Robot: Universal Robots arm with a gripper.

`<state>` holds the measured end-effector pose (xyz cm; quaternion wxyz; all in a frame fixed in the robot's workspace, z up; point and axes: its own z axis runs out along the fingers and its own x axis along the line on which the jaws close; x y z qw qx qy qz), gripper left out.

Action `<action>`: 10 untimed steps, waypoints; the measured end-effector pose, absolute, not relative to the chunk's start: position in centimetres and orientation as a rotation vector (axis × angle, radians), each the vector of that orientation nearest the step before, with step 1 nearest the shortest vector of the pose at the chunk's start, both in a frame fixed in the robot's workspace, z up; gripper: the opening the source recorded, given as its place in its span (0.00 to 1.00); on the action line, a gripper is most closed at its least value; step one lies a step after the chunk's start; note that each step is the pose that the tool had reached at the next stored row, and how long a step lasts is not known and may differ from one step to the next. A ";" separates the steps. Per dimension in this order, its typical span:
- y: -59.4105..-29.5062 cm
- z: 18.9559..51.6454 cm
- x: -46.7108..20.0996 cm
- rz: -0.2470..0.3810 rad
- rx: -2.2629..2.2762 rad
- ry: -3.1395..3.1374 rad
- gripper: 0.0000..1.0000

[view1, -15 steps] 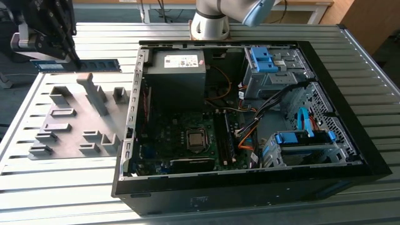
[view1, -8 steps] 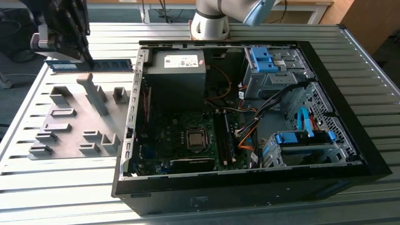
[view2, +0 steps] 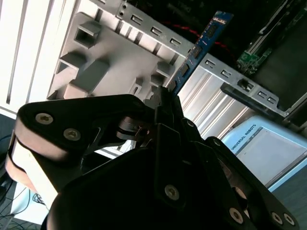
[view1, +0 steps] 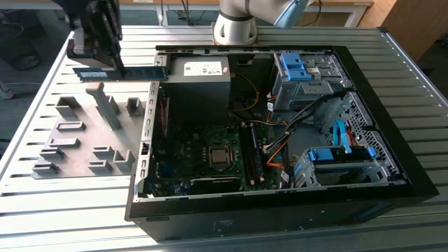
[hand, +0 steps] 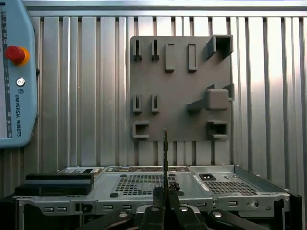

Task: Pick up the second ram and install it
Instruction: 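Pick up the second ram and move it above second insertion slot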

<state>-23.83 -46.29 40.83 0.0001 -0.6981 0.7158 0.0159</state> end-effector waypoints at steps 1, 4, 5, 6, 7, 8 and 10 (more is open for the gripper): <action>-46.3 40.8 -23.4 0.050 -2.193 2.249 0.14; -46.3 40.7 -22.0 0.050 -2.193 2.249 0.14; -46.3 40.7 -21.5 0.050 -2.193 2.249 0.14; -46.3 40.6 -21.1 0.050 -2.193 2.249 0.14; -46.3 40.5 -20.6 0.050 -2.193 2.249 0.14; -46.3 40.5 -20.2 0.050 -2.193 2.249 0.14; -46.3 40.3 -19.3 0.050 -2.193 2.249 0.14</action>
